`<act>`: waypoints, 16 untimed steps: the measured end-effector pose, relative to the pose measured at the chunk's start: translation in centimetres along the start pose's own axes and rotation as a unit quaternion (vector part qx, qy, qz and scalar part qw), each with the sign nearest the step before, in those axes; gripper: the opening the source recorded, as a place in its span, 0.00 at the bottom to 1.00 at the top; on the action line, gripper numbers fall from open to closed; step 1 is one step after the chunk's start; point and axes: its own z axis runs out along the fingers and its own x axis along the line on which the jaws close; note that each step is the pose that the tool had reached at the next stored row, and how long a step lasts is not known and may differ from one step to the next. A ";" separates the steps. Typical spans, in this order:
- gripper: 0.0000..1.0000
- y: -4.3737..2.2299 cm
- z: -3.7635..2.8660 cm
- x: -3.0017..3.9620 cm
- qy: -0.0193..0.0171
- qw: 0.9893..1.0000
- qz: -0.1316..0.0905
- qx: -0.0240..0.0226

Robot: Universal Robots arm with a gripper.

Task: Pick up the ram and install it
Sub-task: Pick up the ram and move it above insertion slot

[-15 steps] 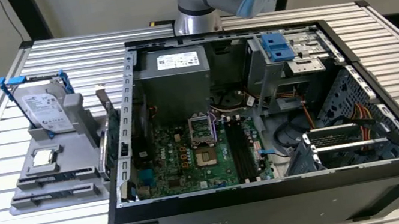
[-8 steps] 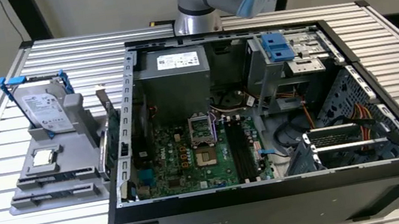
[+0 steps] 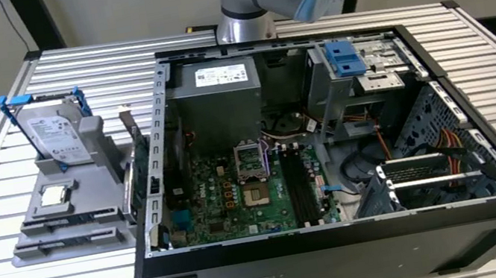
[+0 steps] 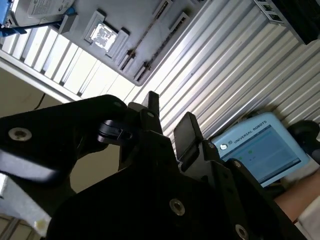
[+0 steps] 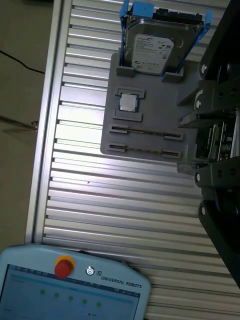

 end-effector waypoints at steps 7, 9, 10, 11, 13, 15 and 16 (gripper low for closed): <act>1.00 0.00 0.00 0.00 0.000 1.000 0.000 0.000; 1.00 0.00 0.00 0.00 0.000 1.000 0.000 0.000; 1.00 0.00 0.00 0.00 0.000 1.000 0.000 0.000; 1.00 0.00 0.02 0.00 0.000 1.000 0.000 0.000; 1.00 0.00 0.09 0.00 0.000 1.000 0.003 0.000; 1.00 0.00 0.19 -0.01 0.000 1.000 0.009 0.000; 1.00 0.00 0.26 -0.01 0.000 1.000 0.012 0.000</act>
